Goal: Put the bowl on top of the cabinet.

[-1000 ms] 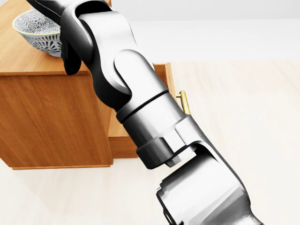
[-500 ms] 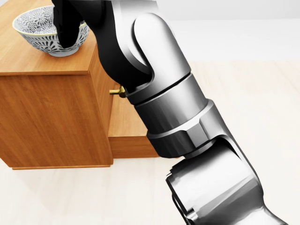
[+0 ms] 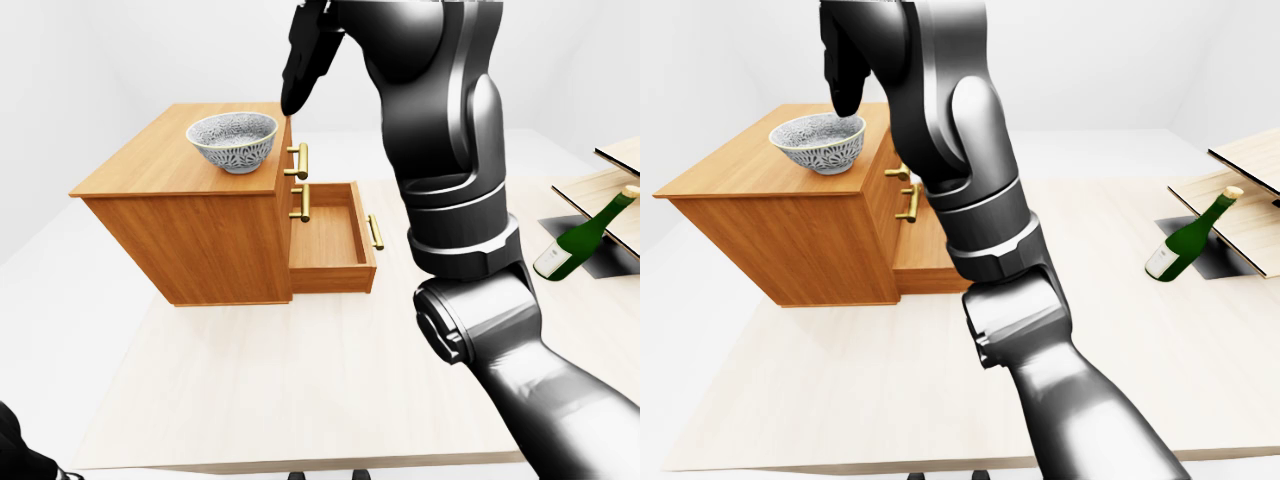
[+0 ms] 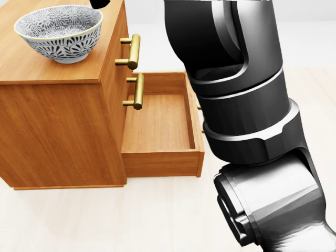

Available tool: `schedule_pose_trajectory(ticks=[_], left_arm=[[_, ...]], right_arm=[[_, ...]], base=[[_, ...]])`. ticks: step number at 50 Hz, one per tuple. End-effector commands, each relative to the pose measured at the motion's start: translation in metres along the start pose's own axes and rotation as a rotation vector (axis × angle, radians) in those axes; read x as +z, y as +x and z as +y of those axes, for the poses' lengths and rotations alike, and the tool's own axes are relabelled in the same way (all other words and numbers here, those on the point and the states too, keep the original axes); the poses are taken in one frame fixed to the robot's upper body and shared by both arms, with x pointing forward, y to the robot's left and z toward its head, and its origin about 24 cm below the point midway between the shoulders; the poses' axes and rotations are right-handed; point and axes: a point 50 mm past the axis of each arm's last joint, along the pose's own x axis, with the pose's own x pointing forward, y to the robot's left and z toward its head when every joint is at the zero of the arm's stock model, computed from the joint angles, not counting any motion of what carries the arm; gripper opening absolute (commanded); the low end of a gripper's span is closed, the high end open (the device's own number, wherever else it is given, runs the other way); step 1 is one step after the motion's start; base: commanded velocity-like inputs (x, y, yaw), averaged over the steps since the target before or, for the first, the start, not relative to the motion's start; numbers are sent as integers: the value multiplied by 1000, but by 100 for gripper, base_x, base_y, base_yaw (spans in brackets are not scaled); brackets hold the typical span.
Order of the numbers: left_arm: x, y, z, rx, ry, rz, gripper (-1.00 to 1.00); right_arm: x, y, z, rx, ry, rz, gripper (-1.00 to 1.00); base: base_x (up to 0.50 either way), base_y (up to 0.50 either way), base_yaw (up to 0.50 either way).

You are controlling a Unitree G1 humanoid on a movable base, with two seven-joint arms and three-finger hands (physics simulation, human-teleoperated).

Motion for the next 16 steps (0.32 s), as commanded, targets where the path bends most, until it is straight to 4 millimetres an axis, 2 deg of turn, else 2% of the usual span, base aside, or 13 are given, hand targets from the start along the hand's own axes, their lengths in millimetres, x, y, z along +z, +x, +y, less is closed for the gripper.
schedule_pose_trajectory(ticks=[1,8,16], left_arm=[[-1,-1,-1,-7,9,-4,100],[-1,-2,-2,-11,12,-8,100],[0,-2,-1,-12,15,-13,100]], right_arm=[[-5,-19,-34,-84,-32,-26,100],[-7,-32,-55,-140,-65,-39,100],[-2,-46,-68,-178,-110,-63,100]], base=[[0,0,0],[0,0,0],[0,0,0]])
